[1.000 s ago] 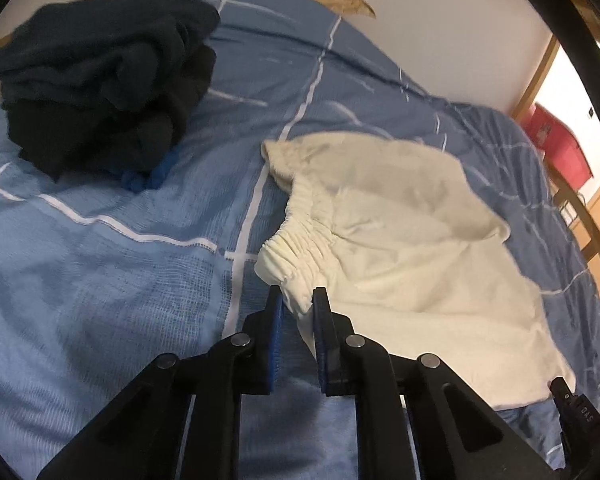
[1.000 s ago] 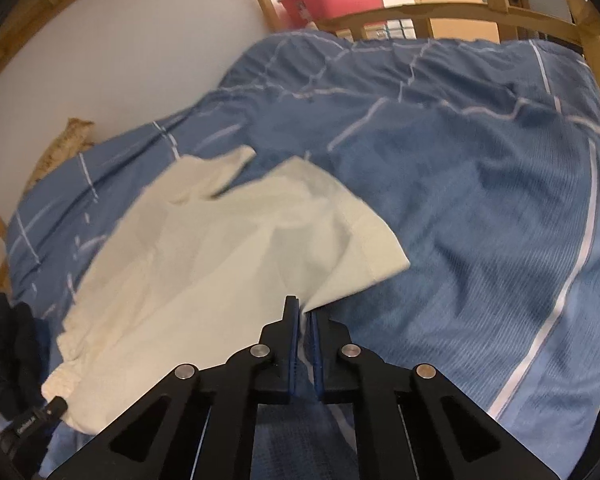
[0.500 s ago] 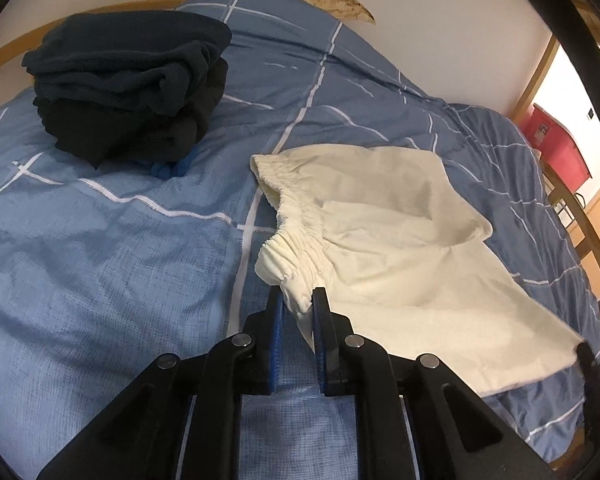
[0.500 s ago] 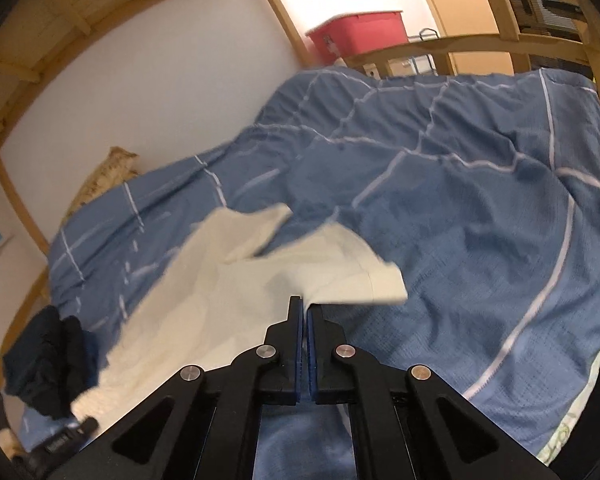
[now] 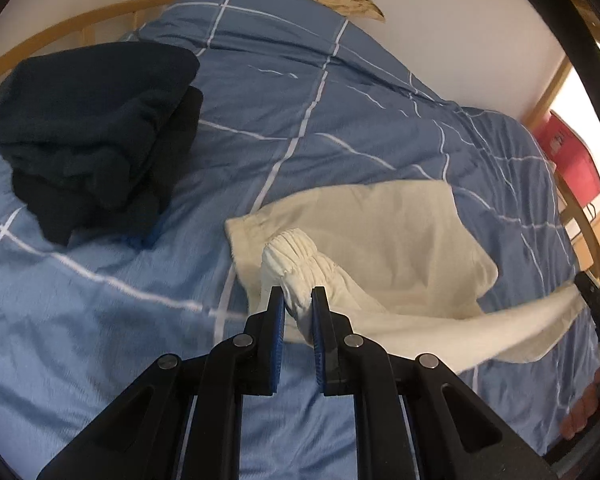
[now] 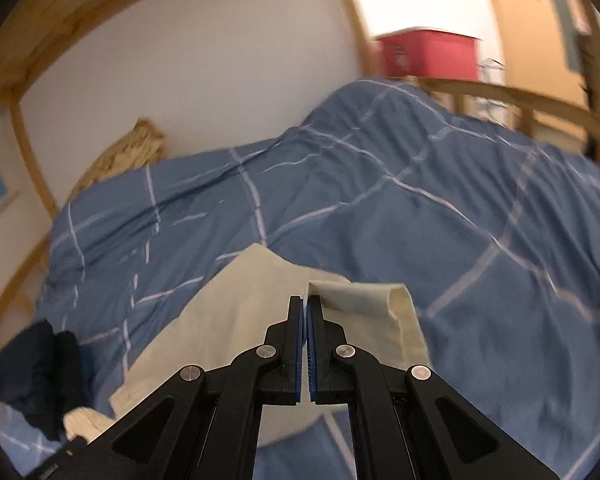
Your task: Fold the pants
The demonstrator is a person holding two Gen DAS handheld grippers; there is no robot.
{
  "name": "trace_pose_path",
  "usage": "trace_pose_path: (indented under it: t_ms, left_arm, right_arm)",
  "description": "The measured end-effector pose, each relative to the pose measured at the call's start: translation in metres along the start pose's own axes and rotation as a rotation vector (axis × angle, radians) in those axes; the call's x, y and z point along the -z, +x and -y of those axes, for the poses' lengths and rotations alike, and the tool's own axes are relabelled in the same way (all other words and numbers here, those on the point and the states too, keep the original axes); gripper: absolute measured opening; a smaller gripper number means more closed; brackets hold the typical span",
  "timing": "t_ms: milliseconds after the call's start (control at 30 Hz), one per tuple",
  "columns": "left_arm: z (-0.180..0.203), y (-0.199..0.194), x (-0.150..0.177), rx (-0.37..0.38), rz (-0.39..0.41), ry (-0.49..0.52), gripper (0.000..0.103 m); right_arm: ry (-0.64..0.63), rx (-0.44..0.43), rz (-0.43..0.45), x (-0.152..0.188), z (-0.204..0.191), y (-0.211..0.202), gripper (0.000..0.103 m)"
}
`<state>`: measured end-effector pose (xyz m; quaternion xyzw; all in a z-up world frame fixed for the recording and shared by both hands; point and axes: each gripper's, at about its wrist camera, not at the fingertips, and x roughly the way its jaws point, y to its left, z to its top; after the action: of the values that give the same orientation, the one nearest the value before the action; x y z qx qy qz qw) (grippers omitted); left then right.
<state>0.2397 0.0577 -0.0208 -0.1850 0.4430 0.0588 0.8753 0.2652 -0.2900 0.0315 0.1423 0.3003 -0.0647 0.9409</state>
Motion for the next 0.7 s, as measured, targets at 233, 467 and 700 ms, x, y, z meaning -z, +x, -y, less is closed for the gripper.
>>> trace_pose_path:
  t_ms: [233, 467, 700]
  left_arm:
    - [-0.005, 0.034, -0.035, -0.020, -0.048, -0.057, 0.014]
    - [-0.009, 0.074, -0.060, -0.058, -0.069, -0.050, 0.014]
    - [-0.013, 0.117, -0.072, -0.088, -0.113, -0.031, 0.015]
  right_arm:
    - [-0.124, 0.039, -0.029, -0.042, -0.043, 0.059, 0.003]
    - [-0.163, 0.070, -0.069, -0.060, -0.071, 0.129, 0.003]
    - [-0.217, 0.096, -0.108, -0.064, -0.092, 0.200, 0.003]
